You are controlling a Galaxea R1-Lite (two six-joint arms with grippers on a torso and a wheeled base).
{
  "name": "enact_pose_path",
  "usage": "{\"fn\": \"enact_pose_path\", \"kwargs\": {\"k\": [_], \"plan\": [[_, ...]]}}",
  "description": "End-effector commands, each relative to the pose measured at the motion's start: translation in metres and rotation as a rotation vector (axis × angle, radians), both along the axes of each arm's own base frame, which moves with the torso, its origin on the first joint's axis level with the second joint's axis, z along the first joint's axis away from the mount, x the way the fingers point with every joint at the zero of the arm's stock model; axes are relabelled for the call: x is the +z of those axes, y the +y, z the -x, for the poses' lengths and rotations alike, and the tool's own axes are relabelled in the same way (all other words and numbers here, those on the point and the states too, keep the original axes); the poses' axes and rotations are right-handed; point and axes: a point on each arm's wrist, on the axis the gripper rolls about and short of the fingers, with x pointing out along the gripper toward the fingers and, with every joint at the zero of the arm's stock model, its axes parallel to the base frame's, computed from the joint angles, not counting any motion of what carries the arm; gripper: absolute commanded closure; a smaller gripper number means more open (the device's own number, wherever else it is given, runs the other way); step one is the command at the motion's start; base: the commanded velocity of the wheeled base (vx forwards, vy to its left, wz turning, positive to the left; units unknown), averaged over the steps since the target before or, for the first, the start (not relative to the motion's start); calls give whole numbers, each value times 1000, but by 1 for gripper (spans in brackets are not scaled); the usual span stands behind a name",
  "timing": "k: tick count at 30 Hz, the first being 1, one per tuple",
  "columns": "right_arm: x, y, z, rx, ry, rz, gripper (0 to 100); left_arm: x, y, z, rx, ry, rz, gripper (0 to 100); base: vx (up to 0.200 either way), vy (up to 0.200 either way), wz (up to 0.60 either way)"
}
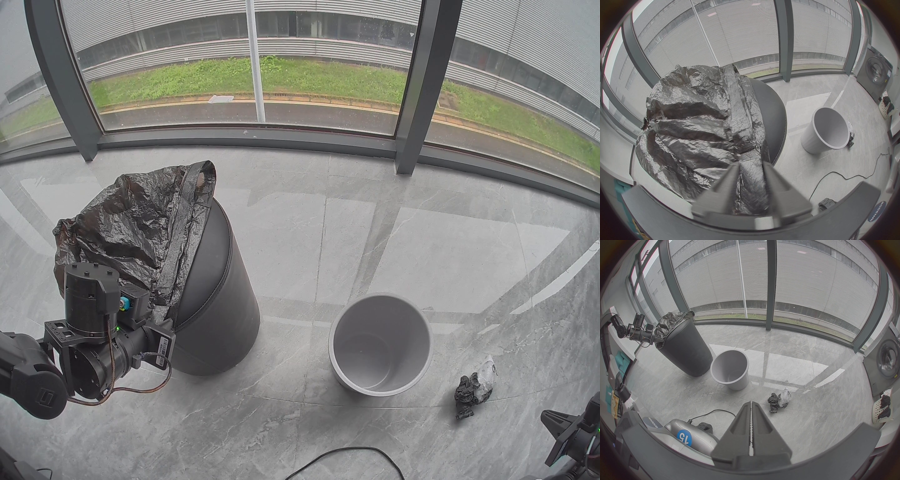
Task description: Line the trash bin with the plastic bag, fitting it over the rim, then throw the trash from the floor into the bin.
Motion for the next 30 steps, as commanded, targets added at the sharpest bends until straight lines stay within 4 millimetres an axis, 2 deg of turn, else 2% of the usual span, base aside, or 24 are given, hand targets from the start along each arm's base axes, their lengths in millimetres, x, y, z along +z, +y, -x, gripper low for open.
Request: {"fn": "enact_pose_path", "kwargs": {"k": [1, 9, 15, 20, 24, 30], "plan": [[-5, 0, 1, 1, 14, 3, 100, -4, 1, 1, -3, 17, -7, 100, 0, 0, 0], [-4, 0, 1, -1, 13, 1, 100, -7, 1, -1, -3, 29, -12, 100, 0, 0, 0], [-4, 0, 1, 0, 11, 0, 100, 4, 6, 0, 8, -20, -8, 100, 0, 0, 0], [-5, 0, 1, -1, 22, 2, 100, 11, 18, 18, -18, -70, -81, 100, 0, 0, 0], [-5, 0, 0, -1, 31, 4, 100, 4, 25, 32, -23, -50, -101, 100, 0, 0, 0], [-5, 0, 0, -3, 33, 1, 100, 8, 30, 30, -5, -69, -123, 100, 0, 0, 0]]}}
